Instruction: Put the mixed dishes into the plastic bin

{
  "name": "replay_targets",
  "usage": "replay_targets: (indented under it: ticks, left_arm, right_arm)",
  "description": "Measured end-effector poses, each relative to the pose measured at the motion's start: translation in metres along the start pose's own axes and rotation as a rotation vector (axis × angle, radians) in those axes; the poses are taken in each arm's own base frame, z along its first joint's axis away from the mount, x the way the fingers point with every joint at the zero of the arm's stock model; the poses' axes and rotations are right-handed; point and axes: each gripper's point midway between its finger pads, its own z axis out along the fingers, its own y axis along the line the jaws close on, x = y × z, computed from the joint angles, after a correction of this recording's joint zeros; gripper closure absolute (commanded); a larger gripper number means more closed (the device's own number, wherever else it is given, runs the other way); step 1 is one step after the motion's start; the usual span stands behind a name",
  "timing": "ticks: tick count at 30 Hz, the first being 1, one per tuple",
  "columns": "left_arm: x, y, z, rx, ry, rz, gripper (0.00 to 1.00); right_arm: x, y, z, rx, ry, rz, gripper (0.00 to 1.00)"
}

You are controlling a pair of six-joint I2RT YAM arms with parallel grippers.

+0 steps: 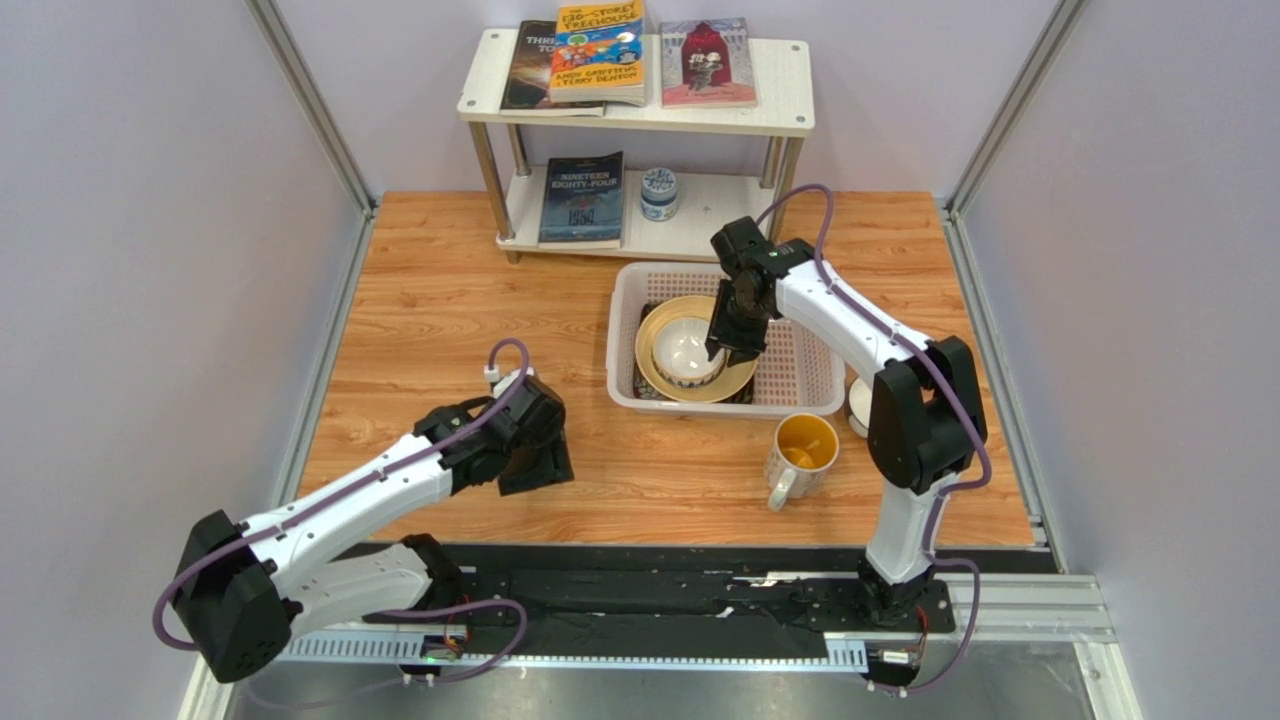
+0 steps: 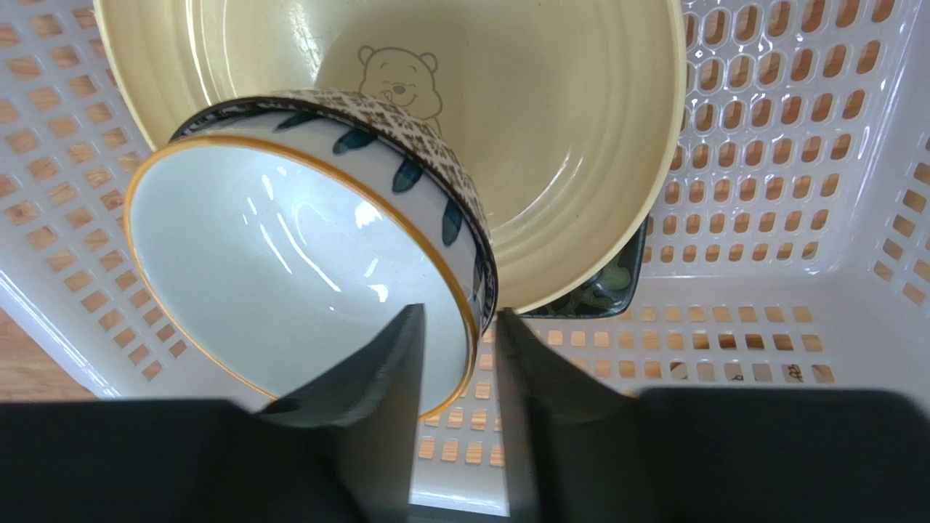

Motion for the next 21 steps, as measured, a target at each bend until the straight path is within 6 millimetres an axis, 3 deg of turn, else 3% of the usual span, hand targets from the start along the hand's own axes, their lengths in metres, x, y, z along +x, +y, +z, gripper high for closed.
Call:
replay_targets:
  ticks: [2,7,10,13,16,18,21]
  left_arm:
    - [0.000,0.000,0.001,-0.002,0.001,0.002,0.35]
    - [0.001,0.000,0.002,-0.007,0.010,0.007,0.35]
    - [0.001,0.000,0.002,-0.004,0.009,0.008,0.35]
    - [0.001,0.000,0.002,-0.002,0.010,0.010,0.35]
    - [0.001,0.000,0.002,-0.002,0.010,0.011,0.35]
    - [0.001,-0.001,0.002,0.000,0.009,0.011,0.35]
    - [0.000,-0.002,0.002,0.004,0.005,0.012,0.35]
  right_arm:
    - [-0.001,0.000,0.000,-0.003,-0.003,-0.001,0.44]
    - [-0.003,0.003,-0.004,-0.023,-0.016,-0.001,0.39]
    - [-0.004,0.001,-0.021,-0.050,-0.049,0.008,0.35]
    - [-0.009,-0.007,-0.053,-0.089,-0.115,0.030,0.32]
    - [-0.030,-0.045,-0.098,-0.114,-0.232,0.120,0.30]
    - [-0.047,-0.090,-0.125,-0.088,-0.325,0.223,0.27]
    - [-0.056,-0.160,-0.144,0.001,-0.401,0.384,0.27]
